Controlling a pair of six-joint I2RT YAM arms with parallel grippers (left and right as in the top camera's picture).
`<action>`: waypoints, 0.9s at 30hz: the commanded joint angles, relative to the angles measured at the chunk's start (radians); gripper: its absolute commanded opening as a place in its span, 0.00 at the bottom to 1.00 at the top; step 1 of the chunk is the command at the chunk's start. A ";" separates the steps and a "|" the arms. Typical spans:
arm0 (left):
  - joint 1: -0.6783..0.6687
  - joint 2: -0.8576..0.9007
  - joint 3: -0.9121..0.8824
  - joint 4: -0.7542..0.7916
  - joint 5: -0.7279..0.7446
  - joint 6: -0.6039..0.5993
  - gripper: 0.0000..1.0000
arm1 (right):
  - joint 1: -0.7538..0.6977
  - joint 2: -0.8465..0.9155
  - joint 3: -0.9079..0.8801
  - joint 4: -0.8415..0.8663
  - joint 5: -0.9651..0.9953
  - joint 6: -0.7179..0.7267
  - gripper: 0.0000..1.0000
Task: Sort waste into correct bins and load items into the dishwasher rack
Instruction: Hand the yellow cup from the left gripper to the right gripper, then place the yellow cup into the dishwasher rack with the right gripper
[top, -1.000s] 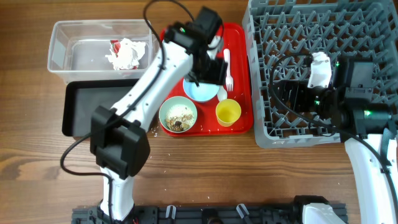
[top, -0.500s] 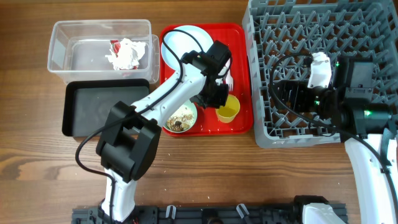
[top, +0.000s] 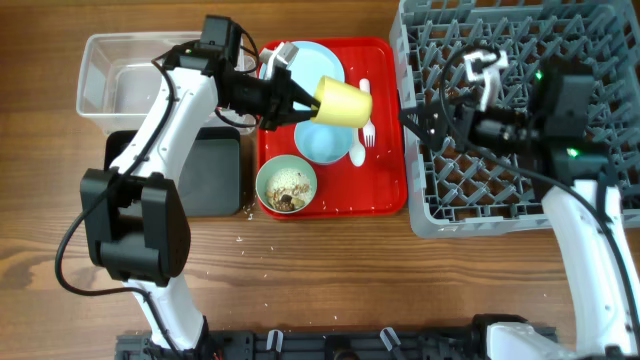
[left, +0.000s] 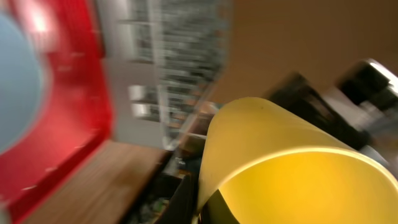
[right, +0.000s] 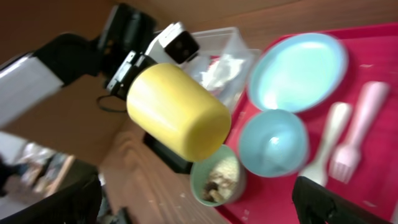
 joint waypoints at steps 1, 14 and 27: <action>-0.006 -0.023 -0.002 -0.001 0.261 0.068 0.04 | 0.076 0.077 0.008 0.126 -0.145 0.102 1.00; -0.071 -0.023 -0.002 -0.002 0.314 0.068 0.06 | 0.184 0.121 0.008 0.351 -0.132 0.182 0.55; -0.071 -0.023 -0.002 -0.001 0.093 0.068 0.52 | -0.045 0.014 0.010 -0.041 0.218 0.188 0.44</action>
